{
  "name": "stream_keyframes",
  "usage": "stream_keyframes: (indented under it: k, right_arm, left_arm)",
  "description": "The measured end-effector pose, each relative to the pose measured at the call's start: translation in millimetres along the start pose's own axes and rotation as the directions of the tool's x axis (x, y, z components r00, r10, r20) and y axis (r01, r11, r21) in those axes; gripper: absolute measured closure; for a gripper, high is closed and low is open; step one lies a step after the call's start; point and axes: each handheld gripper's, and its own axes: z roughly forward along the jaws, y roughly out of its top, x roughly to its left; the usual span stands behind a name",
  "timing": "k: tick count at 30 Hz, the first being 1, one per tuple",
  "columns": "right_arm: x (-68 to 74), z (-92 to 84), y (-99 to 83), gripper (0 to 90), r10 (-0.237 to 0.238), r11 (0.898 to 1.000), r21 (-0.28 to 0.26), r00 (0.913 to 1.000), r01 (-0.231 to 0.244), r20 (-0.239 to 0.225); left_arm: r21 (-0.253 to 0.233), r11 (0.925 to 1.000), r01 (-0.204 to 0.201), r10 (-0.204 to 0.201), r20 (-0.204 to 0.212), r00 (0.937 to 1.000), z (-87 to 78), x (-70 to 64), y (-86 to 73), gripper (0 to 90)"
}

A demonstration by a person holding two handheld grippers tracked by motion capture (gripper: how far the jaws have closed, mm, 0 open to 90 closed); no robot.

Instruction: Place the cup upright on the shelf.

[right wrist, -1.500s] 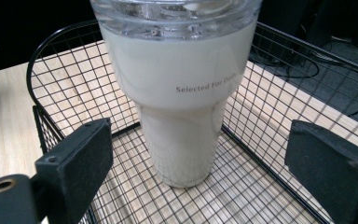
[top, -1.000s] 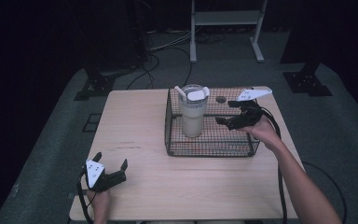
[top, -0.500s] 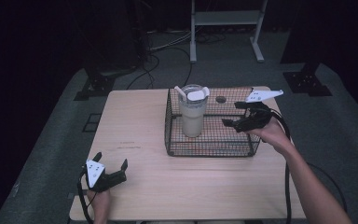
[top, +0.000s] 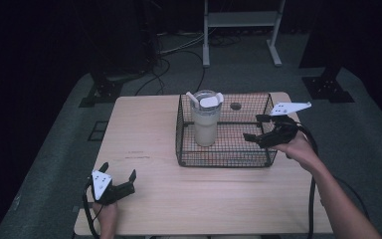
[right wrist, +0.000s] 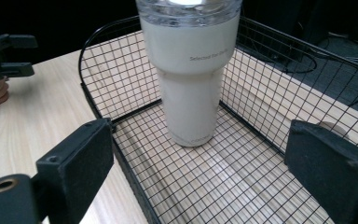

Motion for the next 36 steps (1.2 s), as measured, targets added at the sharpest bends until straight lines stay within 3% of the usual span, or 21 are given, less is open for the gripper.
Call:
stream_keyframes:
  k: [17, 36]
  right_arm:
    - [16.7, -11.8, -9.6, 7.5, -0.038, 0.999, 0.009, 0.9989, 0.038, -0.028]
    - [30.8, -14.4, -32.7, 7.5, -0.023, 1.0, 0.005, 0.9975, 0.023, -0.066]
  left_arm:
    - [0.0, 1.0, 0.006, -0.006, 0.0, 1.0, 0.2, -0.2, 0.0, 0.0]
    - [0.001, 1.0, 0.007, -0.007, -0.001, 1.0, 0.1, -0.1, -0.1, 0.0]
